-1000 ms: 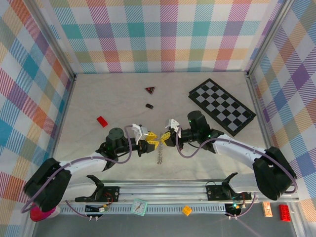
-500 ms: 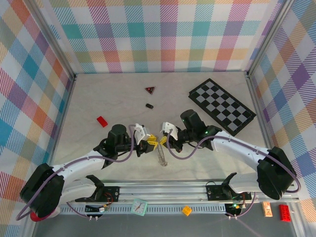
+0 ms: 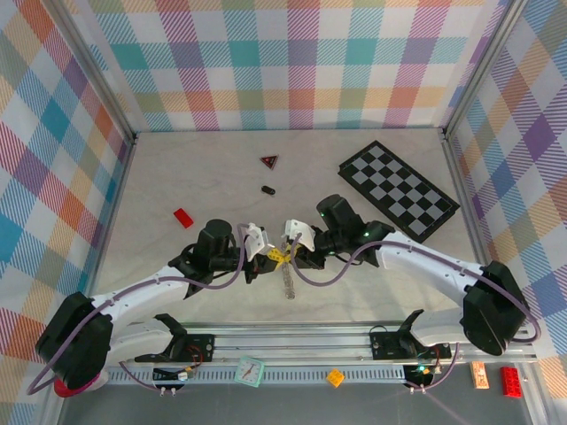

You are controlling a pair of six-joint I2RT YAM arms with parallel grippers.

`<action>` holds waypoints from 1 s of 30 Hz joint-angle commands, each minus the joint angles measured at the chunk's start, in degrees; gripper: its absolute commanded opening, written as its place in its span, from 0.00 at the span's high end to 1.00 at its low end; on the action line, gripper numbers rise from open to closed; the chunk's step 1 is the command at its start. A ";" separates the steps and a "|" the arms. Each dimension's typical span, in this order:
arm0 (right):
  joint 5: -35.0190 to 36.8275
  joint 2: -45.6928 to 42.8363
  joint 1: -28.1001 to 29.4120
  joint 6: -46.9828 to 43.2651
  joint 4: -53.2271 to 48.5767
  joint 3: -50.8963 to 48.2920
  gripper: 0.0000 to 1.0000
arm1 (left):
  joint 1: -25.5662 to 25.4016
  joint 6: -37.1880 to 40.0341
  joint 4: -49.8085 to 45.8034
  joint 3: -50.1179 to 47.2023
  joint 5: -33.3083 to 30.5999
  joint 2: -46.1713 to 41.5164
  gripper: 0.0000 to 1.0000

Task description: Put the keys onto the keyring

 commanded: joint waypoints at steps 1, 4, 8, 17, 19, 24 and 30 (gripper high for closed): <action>-5.03 -4.49 -3.28 8.49 10.34 -5.29 0.71 | -0.75 -3.47 7.89 -1.66 1.30 0.03 1.00; -4.85 -6.13 -4.54 12.64 15.64 -10.73 0.72 | -0.85 -4.59 11.42 -3.29 0.92 0.44 1.00; -6.18 -6.32 -4.55 15.39 20.21 -15.01 0.76 | -0.85 -5.46 14.91 -4.42 0.43 0.86 1.00; -10.15 -1.69 -4.51 16.54 26.05 -14.85 0.75 | -0.92 -5.10 13.83 -4.60 -0.46 0.59 1.00; -10.81 -0.56 -4.32 16.53 26.46 -14.22 0.74 | -1.02 -4.77 12.81 -4.51 -1.27 0.27 1.00; -11.30 1.26 -3.97 16.29 27.29 -13.18 0.74 | -1.65 -2.86 7.51 -2.94 -3.34 -0.42 1.00; -11.89 2.80 -3.24 16.48 28.57 -12.49 0.72 | -2.25 -2.74 6.81 -2.82 -5.17 -1.19 1.00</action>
